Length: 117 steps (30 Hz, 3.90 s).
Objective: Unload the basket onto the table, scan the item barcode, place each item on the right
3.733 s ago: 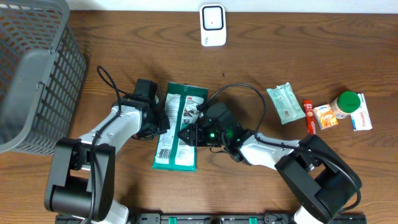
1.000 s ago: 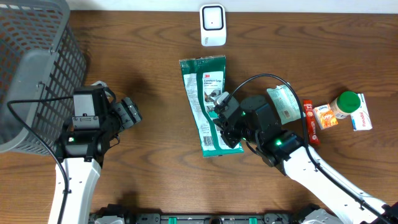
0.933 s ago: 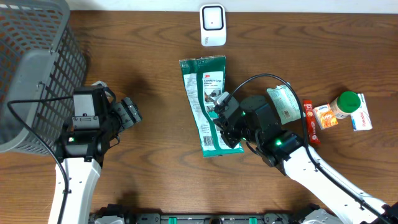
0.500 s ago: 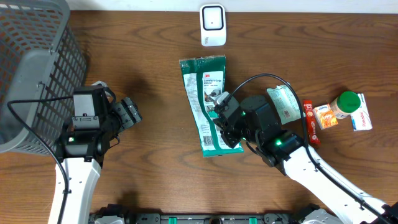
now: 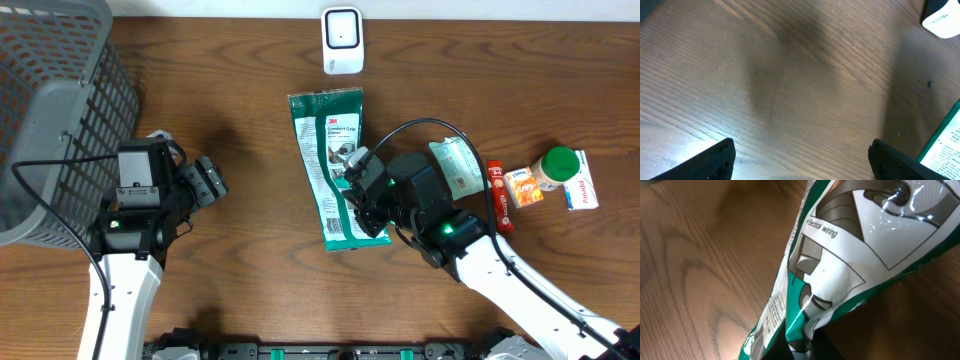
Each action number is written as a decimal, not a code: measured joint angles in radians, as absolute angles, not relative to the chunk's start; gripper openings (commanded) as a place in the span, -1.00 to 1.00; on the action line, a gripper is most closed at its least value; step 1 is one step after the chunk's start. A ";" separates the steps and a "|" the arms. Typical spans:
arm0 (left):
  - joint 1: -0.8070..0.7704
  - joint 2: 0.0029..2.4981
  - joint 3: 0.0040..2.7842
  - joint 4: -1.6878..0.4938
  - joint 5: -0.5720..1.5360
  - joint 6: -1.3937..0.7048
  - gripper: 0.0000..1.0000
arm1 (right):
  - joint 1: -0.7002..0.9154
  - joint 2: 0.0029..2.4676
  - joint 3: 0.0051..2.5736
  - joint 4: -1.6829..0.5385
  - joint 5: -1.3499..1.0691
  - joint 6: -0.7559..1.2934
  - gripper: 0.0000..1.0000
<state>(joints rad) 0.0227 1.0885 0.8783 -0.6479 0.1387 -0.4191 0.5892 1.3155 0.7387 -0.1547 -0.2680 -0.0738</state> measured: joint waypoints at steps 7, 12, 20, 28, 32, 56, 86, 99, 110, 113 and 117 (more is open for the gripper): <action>0.023 1.089 0.878 -0.648 0.138 -0.419 0.73 | 0.589 1.316 0.739 -0.155 -0.268 -0.073 -0.98; 0.023 1.089 0.878 -0.648 0.134 -0.419 0.73 | 0.589 1.316 0.739 -0.157 -0.268 -0.050 -0.98; 0.023 1.089 0.878 -0.648 0.131 -0.419 0.73 | 0.587 1.316 0.780 -0.307 -0.268 -0.049 -0.98; 0.023 1.090 0.878 -0.649 0.131 -0.419 0.73 | 0.587 1.319 1.093 -0.727 -0.253 -0.161 -0.98; 0.023 1.091 0.878 -0.649 0.131 -0.419 0.73 | 0.586 1.321 1.271 -0.913 -0.217 -0.221 -0.98; 0.023 1.091 0.878 -0.648 0.131 -0.419 0.73 | 0.609 1.863 2.440 -1.591 0.053 -0.515 -0.98; 0.023 1.092 0.878 -0.648 0.131 -0.419 0.73 | 0.691 2.372 2.441 -0.615 0.630 -1.135 -0.97; 0.023 1.092 0.878 -0.649 0.131 -0.419 0.74 | 0.629 2.609 2.441 -0.105 0.633 -1.380 -0.98; 0.023 1.092 0.878 -0.648 0.131 -0.419 0.73 | 0.558 2.693 2.441 -0.100 0.562 -1.396 -0.98; 0.023 1.092 0.878 -0.648 0.131 -0.419 0.74 | 0.556 2.693 2.441 -0.171 0.532 -1.352 -0.98; 0.023 1.092 0.878 -0.648 0.131 -0.419 0.73 | 0.556 2.693 2.441 -0.248 0.480 -1.257 -0.98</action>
